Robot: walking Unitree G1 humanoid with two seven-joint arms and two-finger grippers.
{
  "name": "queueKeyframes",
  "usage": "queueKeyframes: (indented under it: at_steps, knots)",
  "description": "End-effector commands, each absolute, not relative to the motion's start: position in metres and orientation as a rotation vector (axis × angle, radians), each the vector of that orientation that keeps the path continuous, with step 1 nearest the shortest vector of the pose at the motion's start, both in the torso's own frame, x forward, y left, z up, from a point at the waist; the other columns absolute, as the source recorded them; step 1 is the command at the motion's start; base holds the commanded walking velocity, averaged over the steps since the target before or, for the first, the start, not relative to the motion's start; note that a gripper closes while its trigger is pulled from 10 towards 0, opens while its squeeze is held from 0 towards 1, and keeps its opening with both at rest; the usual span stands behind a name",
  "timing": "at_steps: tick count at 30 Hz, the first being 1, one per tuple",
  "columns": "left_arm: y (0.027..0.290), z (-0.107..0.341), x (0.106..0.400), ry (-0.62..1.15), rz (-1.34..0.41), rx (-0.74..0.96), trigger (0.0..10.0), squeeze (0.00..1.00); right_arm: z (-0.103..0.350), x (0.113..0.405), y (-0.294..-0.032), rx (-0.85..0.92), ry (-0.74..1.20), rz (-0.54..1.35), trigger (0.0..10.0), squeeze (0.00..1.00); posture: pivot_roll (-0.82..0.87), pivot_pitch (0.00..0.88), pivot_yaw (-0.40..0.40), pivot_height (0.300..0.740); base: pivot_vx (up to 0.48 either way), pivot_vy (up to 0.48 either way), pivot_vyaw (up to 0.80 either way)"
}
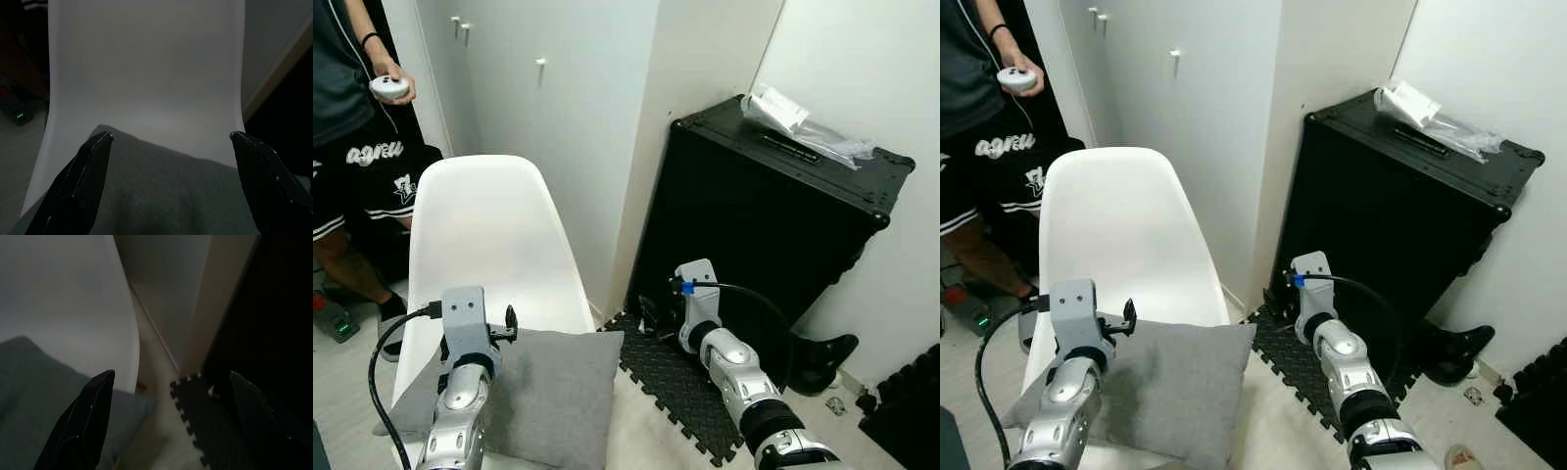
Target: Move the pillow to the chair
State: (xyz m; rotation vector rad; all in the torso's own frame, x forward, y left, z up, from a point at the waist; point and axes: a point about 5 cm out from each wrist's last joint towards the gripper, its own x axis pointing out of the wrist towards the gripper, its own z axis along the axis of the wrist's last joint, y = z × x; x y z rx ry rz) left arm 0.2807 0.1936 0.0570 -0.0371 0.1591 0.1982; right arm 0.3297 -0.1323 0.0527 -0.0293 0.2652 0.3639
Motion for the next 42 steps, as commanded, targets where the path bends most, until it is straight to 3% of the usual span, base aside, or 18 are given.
queueKeyframes:
  at_steps: [1, 6, 12, 20, 26, 42]
  knots:
    - [0.194, 0.045, 0.277, 0.223, 0.187, -0.030, 10.0, 0.00, 0.042, 0.325, -0.134, -0.017, 0.326, 0.355, 10.0, 0.00, 0.06, 0.076, -0.130, 0.740, 0.000, 0.000, 0.00]
    - [0.191, -0.009, 0.252, 0.489, 0.157, 0.024, 10.0, 0.00, 0.011, 0.305, -0.136, -0.071, 0.467, 0.329, 10.0, 0.00, 0.06, 0.076, -0.133, 0.740, 0.000, 0.000, 0.00]
    - [0.194, -0.006, 0.247, 0.465, 0.192, 0.006, 10.0, 0.00, 0.009, 0.300, -0.137, -0.101, 0.437, 0.318, 10.0, 0.00, 0.06, 0.075, -0.122, 0.740, 0.000, 0.000, 0.00]
    - [0.193, -0.030, 0.225, 0.526, 0.183, 0.017, 10.0, 0.00, -0.027, 0.267, -0.151, -0.151, 0.616, 0.294, 10.0, 0.00, 0.07, 0.069, -0.116, 0.740, 0.000, 0.000, 0.00]
    - [0.192, -0.044, 0.211, 0.597, 0.194, 0.022, 10.0, 0.00, -0.034, 0.259, -0.152, -0.167, 0.647, 0.294, 10.0, 0.00, 0.05, 0.069, -0.108, 0.740, 0.000, 0.000, 0.00]
    - [0.204, -0.032, 0.225, 0.529, 0.172, 0.076, 10.0, 0.00, -0.035, 0.258, -0.148, -0.140, 0.630, 0.264, 10.0, 0.00, 0.07, 0.076, -0.042, 0.740, 0.000, 0.000, 0.00]
